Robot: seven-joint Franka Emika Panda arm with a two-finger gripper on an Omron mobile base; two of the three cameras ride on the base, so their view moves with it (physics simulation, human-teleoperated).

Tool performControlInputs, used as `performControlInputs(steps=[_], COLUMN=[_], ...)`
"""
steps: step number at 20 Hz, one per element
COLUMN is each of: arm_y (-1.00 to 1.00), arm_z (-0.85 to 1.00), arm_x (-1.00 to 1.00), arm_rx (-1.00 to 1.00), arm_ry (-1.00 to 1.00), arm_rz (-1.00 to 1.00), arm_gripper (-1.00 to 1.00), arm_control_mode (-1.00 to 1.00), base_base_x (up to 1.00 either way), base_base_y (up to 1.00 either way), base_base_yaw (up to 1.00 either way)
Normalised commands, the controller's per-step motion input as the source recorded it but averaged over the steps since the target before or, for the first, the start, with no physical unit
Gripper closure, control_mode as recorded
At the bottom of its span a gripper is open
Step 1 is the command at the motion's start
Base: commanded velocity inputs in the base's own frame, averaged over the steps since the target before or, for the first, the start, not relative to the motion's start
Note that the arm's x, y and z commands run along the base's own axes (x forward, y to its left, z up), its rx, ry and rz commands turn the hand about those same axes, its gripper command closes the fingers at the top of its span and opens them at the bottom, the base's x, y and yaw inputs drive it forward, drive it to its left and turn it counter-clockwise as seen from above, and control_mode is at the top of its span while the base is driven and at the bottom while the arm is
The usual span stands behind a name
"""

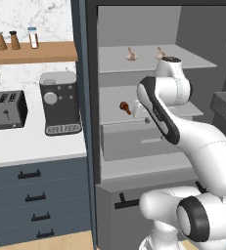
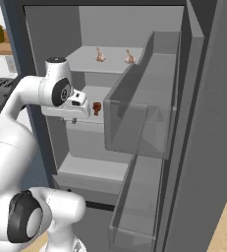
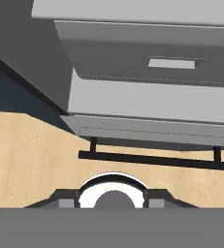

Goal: Place one garlic and one chicken drumstick in each tupperware on the nearby counter, to pack two identical lunches.

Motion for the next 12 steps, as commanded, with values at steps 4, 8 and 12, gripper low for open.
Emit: performControlInputs(steps=[4,8,12], arm_y=[-0.02,0.00,0.00], arm_z=[0.00,0.41,0.68], arm_x=[-0.03,-0.13,-0.12], arm_rx=[0.00,-0.01,-0.01], arm_ry=[-0.02,-0.30,-0.43], arm_rz=[0.00,0.00,0.00], arm_gripper=[-1.00,-1.00,-1.00], arm_control_mode=[-1.00,-1.00,-1.00], base_base_x=[0.00,0.00,0.00], base_base_y=[0.00,0.00,0.00], base_base_yaw=[0.00,0.00,0.00])
